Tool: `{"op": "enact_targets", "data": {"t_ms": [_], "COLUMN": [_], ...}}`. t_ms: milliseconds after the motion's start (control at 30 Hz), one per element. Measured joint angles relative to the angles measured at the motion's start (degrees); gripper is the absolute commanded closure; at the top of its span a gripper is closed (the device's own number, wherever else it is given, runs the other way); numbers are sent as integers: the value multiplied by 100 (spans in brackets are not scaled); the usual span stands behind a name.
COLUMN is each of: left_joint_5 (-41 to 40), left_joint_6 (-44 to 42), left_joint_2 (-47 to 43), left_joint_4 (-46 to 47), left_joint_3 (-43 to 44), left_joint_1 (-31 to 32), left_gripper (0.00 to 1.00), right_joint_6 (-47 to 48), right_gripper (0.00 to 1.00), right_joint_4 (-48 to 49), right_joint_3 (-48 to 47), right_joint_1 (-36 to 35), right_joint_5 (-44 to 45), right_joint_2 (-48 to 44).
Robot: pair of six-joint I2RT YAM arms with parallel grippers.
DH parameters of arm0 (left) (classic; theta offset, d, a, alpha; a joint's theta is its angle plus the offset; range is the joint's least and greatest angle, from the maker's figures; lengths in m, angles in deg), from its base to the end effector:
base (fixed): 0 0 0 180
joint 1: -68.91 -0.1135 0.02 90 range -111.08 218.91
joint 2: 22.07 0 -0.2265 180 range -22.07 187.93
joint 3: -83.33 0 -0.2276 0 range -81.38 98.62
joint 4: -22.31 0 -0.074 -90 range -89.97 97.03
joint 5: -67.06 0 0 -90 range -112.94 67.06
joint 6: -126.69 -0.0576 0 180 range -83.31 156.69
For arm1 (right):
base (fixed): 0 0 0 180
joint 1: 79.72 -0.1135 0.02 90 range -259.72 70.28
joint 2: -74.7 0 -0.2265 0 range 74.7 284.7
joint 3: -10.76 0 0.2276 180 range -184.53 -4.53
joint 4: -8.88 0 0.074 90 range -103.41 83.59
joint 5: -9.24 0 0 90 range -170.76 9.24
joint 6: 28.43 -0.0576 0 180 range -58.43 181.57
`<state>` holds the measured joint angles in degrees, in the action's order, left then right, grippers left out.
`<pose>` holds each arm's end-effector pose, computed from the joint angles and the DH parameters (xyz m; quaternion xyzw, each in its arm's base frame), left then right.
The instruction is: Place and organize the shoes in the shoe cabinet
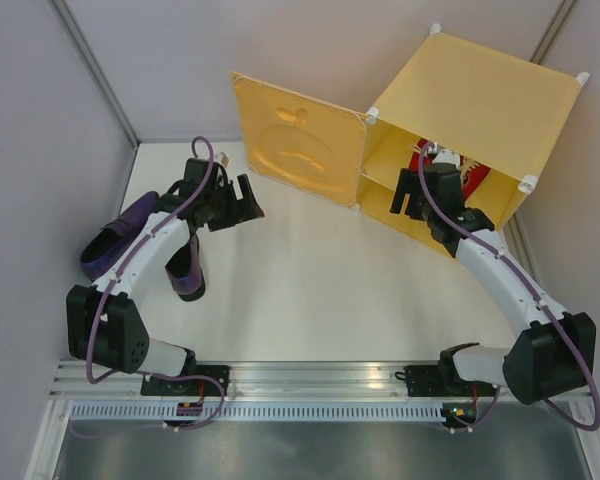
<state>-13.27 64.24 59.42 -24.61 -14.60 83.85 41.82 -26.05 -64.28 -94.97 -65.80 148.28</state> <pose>0.2916 -0.0878 0.2452 -0.0704 0.9228 -0.2072 0.3170 0.2853 0.0624 0.2651 0.0959 0.8702 0.0318 0.4823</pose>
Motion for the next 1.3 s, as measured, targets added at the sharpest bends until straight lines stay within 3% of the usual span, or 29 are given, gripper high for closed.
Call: {"op": "enact_targets", "data": {"t_ms": [200, 500, 933, 1067, 1167, 1267, 1300], "left_joint_5": [-2, -481, -984, -1088, -1110, -1093, -1062], "left_joint_6": [0, -7, 61, 94, 98, 116, 131], "left_joint_2": [0, -2, -293, -293, -262, -173, -140], "left_joint_4": [0, 4, -389, -474, -501, -520, -527], "left_joint_3": [0, -44, -1119, -1266, -1340, -1410, -1440], "left_joint_1": [-9, -83, -1641, -1759, -1759, -1759, -1755], "left_gripper": [9, 9, 14, 16, 22, 42, 55], "right_joint_6": [105, 306, 302, 299, 299, 297, 297], "right_gripper": [12, 13, 13, 13, 13, 13, 13], "right_joint_4": [-542, -518, -345, -264, -181, -129, -107], "right_joint_3": [-4, 221, 1005, 1080, 1147, 1193, 1207], "right_joint_1": [-2, 0, 0, 0, 0, -9, -26], "right_joint_5": [-942, -2116, -2870, -2973, -2997, -2997, -2994], "right_joint_2": [-496, -1471, -2039, -2087, -2168, -2253, -2273]}}
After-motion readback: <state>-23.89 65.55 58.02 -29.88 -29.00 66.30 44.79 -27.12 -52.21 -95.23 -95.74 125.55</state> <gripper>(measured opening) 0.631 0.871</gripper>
